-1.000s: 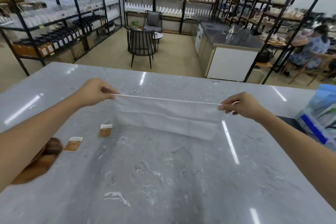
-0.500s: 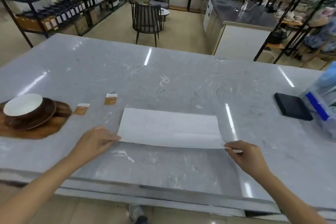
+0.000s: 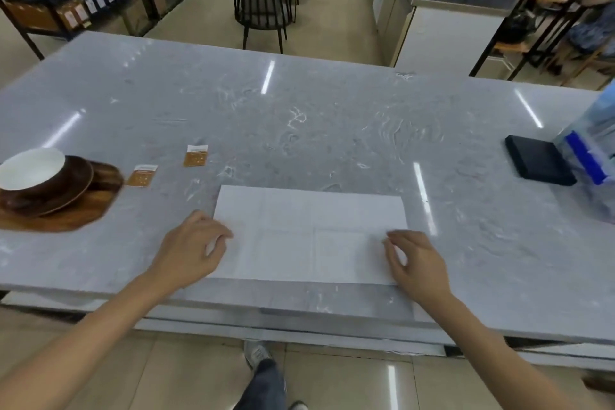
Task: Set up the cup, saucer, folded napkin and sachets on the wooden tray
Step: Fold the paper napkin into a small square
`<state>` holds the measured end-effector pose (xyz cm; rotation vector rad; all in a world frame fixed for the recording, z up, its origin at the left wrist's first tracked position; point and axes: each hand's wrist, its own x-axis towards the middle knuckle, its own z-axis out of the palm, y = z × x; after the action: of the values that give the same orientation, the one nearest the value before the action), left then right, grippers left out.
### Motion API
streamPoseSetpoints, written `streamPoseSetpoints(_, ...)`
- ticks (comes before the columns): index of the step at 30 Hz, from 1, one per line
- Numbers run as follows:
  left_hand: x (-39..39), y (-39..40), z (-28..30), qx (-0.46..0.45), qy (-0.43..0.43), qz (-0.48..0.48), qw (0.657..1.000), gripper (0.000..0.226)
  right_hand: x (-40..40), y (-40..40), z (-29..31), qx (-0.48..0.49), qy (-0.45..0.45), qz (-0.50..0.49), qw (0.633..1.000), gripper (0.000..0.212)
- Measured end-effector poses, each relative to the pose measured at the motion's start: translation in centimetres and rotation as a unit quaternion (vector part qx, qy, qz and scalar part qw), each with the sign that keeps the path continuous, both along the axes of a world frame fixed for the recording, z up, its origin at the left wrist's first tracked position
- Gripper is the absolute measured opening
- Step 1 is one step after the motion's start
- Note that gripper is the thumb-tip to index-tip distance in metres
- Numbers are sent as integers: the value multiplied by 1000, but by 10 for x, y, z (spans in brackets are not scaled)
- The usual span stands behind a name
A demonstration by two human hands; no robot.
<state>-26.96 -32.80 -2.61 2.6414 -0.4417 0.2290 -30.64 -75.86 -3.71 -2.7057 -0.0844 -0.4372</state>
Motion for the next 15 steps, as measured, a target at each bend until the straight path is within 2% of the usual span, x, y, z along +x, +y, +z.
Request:
streamPoseSetpoints(2,25,-38,1,12,-2,3,1000,35,27,47,1,1,45,29,999,30)
streamPoseSetpoints(4,51,-77,-5,63,7,-8,998,40,56,95,-5,-23,91,73,993,45)
streamPoseSetpoints(9,88,-127,-40,80,128,9,988,54,107,168,-33,-56,196,140,969,62)
streamPoseSetpoints(12,86,-105,-56,109,108,35,988,58,108,139,-45,-83,176,116,974,64)
streamPoseSetpoints(15,87,-65,-63,126,96,94,983,66,106,48,-51,-86,182,-20,979,67)
